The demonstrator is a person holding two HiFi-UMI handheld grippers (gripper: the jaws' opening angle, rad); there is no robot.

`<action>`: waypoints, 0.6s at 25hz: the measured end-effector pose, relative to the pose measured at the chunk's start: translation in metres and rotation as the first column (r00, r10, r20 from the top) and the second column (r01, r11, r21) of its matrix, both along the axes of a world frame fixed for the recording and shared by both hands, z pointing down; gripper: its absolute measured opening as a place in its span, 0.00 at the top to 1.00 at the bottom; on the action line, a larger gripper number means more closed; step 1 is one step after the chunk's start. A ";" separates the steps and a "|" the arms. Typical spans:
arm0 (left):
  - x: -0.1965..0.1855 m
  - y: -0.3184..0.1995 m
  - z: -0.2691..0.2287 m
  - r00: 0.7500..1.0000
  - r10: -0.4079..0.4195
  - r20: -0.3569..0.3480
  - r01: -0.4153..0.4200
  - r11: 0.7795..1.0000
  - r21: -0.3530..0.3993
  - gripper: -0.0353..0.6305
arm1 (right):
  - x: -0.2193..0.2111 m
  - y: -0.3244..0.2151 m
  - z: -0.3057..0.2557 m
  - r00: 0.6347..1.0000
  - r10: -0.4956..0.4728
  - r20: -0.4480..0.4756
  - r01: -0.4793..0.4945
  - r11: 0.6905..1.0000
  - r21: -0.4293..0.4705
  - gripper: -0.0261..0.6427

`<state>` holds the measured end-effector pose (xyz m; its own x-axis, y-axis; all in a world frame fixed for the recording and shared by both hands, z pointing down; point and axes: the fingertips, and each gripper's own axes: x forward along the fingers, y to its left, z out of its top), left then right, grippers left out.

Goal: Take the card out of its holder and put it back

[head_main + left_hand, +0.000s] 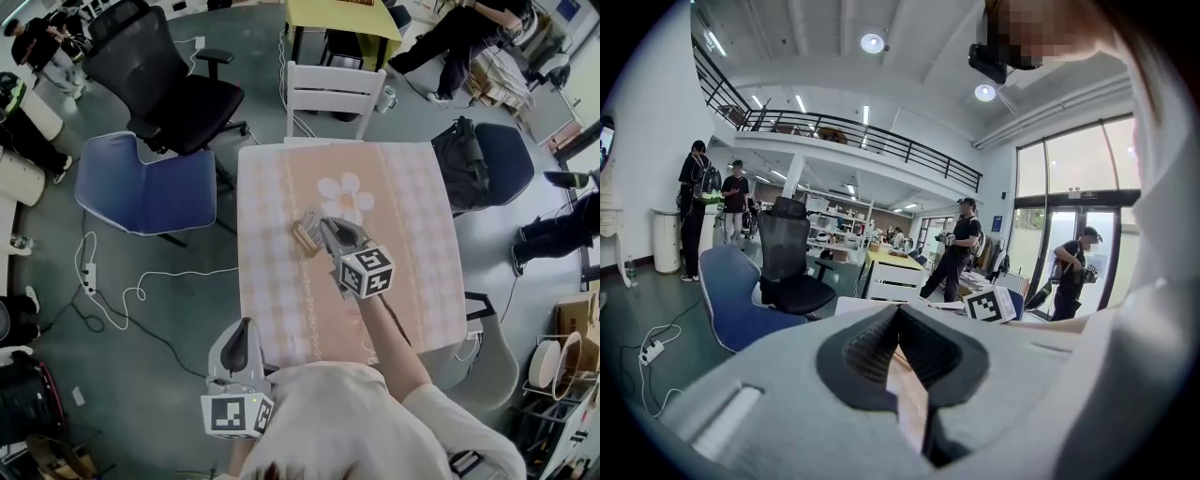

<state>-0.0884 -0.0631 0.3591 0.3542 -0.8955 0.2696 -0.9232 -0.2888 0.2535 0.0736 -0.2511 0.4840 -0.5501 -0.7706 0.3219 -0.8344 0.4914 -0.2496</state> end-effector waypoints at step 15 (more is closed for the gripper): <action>0.003 0.011 -0.012 1.000 0.025 0.001 -0.025 0.998 0.050 0.95 | 0.007 0.012 -0.051 0.999 0.033 0.043 -0.037 0.995 0.094 0.94</action>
<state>-0.0858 -0.0519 0.3475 0.3768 -0.8986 0.2250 -0.9155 -0.3243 0.2382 0.0805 -0.2396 0.4334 -0.5332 -0.8157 0.2246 -0.8417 0.4847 -0.2378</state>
